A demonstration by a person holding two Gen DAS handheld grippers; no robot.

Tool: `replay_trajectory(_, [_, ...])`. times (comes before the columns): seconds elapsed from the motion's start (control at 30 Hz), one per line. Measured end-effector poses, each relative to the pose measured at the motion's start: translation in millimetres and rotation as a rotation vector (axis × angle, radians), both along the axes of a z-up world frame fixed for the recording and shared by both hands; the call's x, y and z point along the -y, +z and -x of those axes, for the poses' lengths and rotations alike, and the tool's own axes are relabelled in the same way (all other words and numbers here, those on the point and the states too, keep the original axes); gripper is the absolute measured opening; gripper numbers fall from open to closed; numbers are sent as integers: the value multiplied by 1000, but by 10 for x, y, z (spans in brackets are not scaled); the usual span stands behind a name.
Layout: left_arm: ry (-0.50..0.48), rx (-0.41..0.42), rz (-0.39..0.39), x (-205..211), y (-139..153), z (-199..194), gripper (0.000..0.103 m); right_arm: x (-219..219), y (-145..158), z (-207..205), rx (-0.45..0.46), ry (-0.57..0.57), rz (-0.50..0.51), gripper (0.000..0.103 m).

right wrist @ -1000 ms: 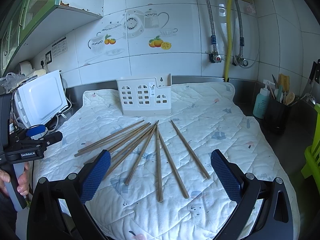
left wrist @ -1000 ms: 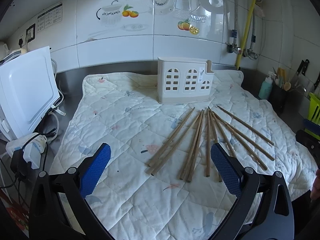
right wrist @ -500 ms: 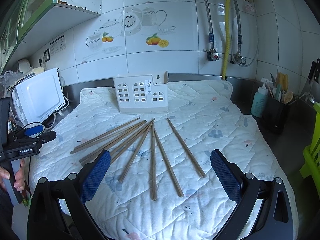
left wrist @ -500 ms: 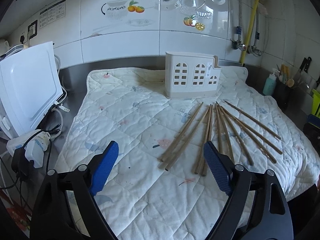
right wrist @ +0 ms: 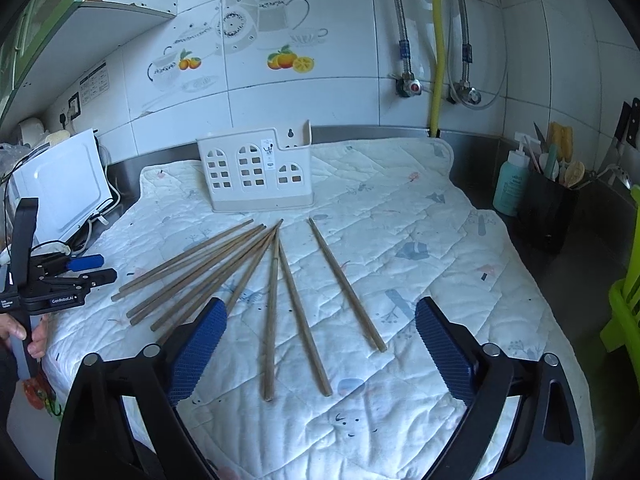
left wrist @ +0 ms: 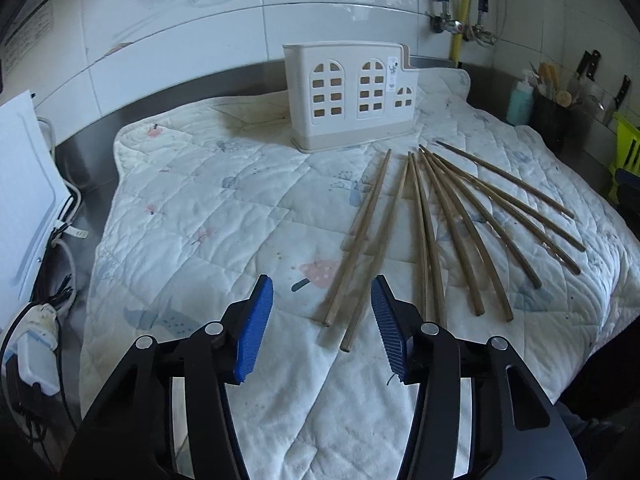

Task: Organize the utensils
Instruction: 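Lower the left tool onto one wooden chopstick and close it while the right tool grasps another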

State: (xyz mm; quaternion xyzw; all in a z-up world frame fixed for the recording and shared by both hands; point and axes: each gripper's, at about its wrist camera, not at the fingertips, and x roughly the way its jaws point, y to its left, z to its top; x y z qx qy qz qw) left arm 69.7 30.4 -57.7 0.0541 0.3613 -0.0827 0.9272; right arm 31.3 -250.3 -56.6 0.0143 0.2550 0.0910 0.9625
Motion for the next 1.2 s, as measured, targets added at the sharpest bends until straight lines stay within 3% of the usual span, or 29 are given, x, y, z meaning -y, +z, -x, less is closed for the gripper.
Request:
replay_trajectory(0.17, [-72, -51, 19, -15, -143, -218, 27, 78, -82, -138, -35, -14, 1, 86])
replay_trajectory(0.27, [-115, -69, 21, -1, -209, -283, 27, 121, -114, -224, -47, -21, 0, 86])
replay_trajectory(0.3, [-128, -72, 20, 4, -220, -285, 21, 132, -123, -254, -52, -22, 2, 86])
replay_trajectory(0.5, [-172, -106, 57, -3, -267, -350, 19, 167, -182, -423, -76, -20, 17, 86])
replay_trajectory(0.63, [-180, -135, 34, 48, -316, -382, 19, 173, -224, -523, -93, -12, 13, 85])
replay_trajectory(0.7, [-175, -140, 44, 45, -318, -404, 19, 175, -253, -573, -106, -1, 10, 68])
replay_trajectory(0.87, [-142, -157, 86, 12, -326, -435, 18, 231, -338, -648, -143, -1, 8, 63])
replay_trajectory(1.0, [-127, -156, 100, 33, -324, -418, 18, 268, -422, -717, -177, 16, 19, 46])
replay_trajectory(1.2, [-101, -156, 124, 17, -328, -432, 18, 256, -570, -796, -217, 38, 36, 29])
